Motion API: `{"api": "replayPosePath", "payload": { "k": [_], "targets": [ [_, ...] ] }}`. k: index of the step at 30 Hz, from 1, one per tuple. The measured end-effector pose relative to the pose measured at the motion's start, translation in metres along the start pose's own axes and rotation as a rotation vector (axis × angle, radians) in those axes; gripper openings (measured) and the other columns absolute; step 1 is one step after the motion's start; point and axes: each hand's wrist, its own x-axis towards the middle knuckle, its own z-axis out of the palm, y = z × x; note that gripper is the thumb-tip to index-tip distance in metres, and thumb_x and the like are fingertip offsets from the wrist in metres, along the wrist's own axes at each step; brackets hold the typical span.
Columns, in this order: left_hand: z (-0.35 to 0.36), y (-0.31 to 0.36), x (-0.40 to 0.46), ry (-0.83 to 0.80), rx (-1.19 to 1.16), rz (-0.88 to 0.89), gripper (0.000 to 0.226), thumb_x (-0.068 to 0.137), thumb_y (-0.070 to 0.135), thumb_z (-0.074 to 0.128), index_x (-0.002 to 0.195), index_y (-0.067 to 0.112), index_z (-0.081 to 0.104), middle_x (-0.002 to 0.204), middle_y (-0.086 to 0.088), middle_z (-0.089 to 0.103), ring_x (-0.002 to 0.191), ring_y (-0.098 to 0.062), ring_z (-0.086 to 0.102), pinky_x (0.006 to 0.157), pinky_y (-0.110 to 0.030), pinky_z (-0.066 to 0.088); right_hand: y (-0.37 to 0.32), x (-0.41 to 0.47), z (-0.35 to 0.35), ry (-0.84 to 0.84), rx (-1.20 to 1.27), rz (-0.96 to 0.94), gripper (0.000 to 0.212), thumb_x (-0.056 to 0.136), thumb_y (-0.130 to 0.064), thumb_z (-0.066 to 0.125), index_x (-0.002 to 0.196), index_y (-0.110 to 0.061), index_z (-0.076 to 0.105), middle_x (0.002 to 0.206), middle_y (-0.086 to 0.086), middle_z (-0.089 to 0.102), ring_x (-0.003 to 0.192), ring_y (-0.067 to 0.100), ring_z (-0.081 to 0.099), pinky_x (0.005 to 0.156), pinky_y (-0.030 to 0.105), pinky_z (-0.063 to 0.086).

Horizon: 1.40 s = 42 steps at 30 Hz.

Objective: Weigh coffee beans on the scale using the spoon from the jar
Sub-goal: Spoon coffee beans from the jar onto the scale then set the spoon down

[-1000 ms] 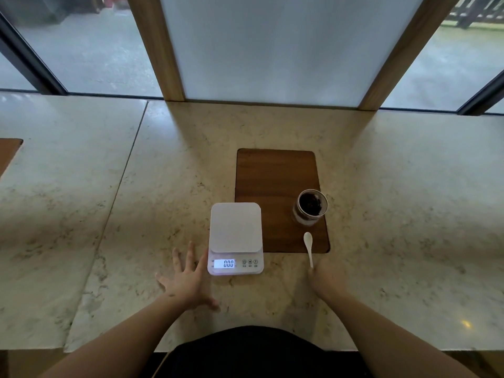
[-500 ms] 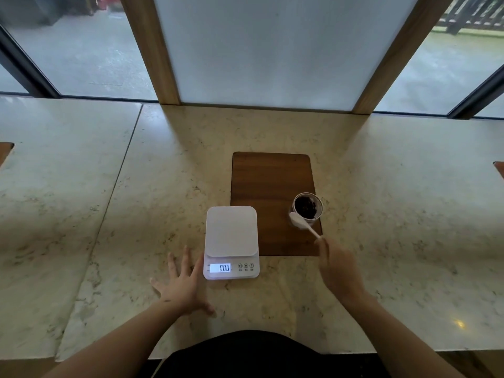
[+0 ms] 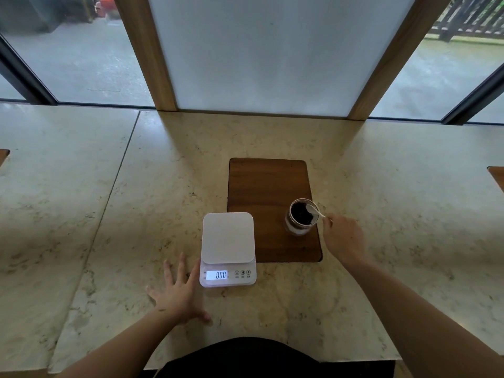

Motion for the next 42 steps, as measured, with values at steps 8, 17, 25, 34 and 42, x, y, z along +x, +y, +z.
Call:
{"api": "replayPosePath", "payload": {
  "k": [8,17,25,34,42],
  "targets": [
    [-0.001,0.001,0.001,-0.021,0.003,-0.007,0.161,0.043,0.092,0.075,0.141,0.044,-0.044,0.146,0.001,-0.059,0.134,-0.039,-0.052,0.106,-0.088,0.004,0.002,-0.001,0.011,-0.071,0.1,0.071,0.032,0.096,-0.017,0.043,0.07,-0.009,0.06,0.064,0.007,0.056,0.058,0.022,0.052,0.047,0.032,0.029],
    [-0.003,0.003,0.0,-0.026,0.015,-0.012,0.163,0.04,0.094,0.073,0.141,0.044,-0.045,0.147,0.002,-0.059,0.137,-0.04,-0.05,0.106,-0.088,0.006,-0.002,0.007,0.015,-0.175,0.288,0.195,0.029,0.091,-0.012,0.044,0.071,-0.001,0.062,0.072,0.014,0.061,0.071,0.034,0.057,0.057,0.036,0.043],
    [-0.001,0.001,0.001,-0.022,0.012,-0.008,0.159,0.045,0.09,0.076,0.137,0.046,-0.046,0.148,0.003,-0.058,0.14,-0.041,-0.047,0.106,-0.088,0.008,-0.001,0.017,0.016,-0.222,0.44,0.328,0.032,0.088,-0.01,0.045,0.099,0.011,0.067,0.081,0.029,0.063,0.069,0.033,0.056,0.061,0.041,0.042],
    [0.001,-0.001,0.004,-0.015,0.01,-0.008,0.16,0.041,0.092,0.074,0.137,0.048,-0.046,0.147,0.003,-0.059,0.139,-0.041,-0.048,0.105,-0.088,0.006,-0.001,0.014,0.016,-0.26,0.546,0.445,0.031,0.088,-0.012,0.049,0.092,0.017,0.059,0.064,0.01,0.039,0.06,0.023,0.038,0.058,0.038,0.029],
    [-0.001,0.002,0.001,-0.016,0.009,-0.013,0.162,0.038,0.094,0.073,0.138,0.048,-0.046,0.145,0.003,-0.061,0.138,-0.04,-0.049,0.105,-0.089,0.006,-0.002,0.011,0.017,-0.272,0.609,0.459,0.035,0.095,-0.015,0.049,0.062,-0.007,0.052,0.065,0.005,0.041,0.061,0.023,0.039,0.063,0.038,0.033]
  ]
}}
